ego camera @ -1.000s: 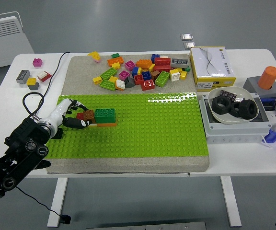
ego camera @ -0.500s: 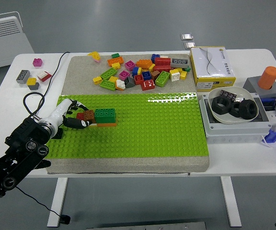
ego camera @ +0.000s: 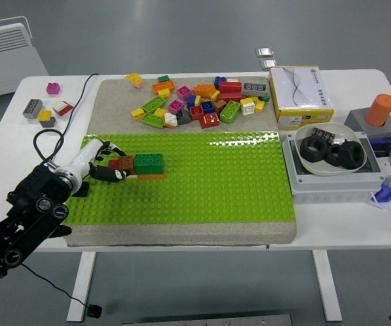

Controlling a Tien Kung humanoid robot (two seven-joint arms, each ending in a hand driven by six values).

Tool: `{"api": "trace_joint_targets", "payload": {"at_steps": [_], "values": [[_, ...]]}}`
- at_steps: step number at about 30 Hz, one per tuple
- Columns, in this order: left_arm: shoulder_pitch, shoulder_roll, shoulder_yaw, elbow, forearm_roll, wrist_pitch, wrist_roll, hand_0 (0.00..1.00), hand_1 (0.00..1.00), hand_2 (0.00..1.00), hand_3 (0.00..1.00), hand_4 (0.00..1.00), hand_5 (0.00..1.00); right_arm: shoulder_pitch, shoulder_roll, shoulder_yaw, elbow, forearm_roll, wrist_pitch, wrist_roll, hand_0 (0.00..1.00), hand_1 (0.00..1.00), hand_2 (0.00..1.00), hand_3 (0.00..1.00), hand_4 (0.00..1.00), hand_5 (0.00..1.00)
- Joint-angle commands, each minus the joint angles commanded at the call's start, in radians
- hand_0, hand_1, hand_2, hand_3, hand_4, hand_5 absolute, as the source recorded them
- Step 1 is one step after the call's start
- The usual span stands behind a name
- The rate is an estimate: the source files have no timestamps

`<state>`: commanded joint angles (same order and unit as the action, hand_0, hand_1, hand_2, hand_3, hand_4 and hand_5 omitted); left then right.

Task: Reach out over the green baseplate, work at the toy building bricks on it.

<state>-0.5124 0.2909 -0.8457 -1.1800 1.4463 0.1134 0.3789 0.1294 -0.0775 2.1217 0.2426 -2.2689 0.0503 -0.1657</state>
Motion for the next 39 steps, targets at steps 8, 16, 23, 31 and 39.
{"api": "trace_joint_targets", "payload": {"at_steps": [8, 16, 23, 31, 39], "values": [[0.000, -0.003, -0.002, 0.002, 0.002, 0.001, -0.001, 0.870, 0.902, 0.845, 0.545, 0.466, 0.002, 0.001, 0.000, -0.001, 0.000, 0.000, 0.000, 0.000, 0.512, 0.681, 0.644, 0.730, 0.796, 0.789], [0.000, -0.004, -0.002, 0.003, 0.001, -0.001, -0.002, 0.869, 0.902, 0.845, 0.550, 0.468, 0.002, 0.000, 0.000, 0.000, 0.000, 0.000, -0.001, 0.000, 0.512, 0.680, 0.644, 0.729, 0.795, 0.787], [0.001, -0.004, -0.003, 0.002, 0.001, -0.002, -0.002, 0.866, 0.902, 0.847, 0.551, 0.472, 0.002, 0.000, 0.000, 0.000, -0.001, 0.000, -0.001, 0.000, 0.512, 0.680, 0.644, 0.728, 0.795, 0.788], [0.000, -0.003, -0.001, 0.002, -0.001, -0.005, -0.003, 0.864, 0.902, 0.849, 0.551, 0.482, 0.002, 0.000, 0.000, 0.001, -0.001, 0.000, -0.001, 0.000, 0.512, 0.680, 0.645, 0.728, 0.795, 0.788], [0.002, -0.002, 0.002, 0.002, -0.003, -0.017, -0.002, 0.865, 0.903, 0.850, 0.552, 0.483, 0.002, 0.000, 0.000, 0.002, 0.000, 0.000, -0.001, -0.001, 0.512, 0.679, 0.645, 0.728, 0.795, 0.787]]}}
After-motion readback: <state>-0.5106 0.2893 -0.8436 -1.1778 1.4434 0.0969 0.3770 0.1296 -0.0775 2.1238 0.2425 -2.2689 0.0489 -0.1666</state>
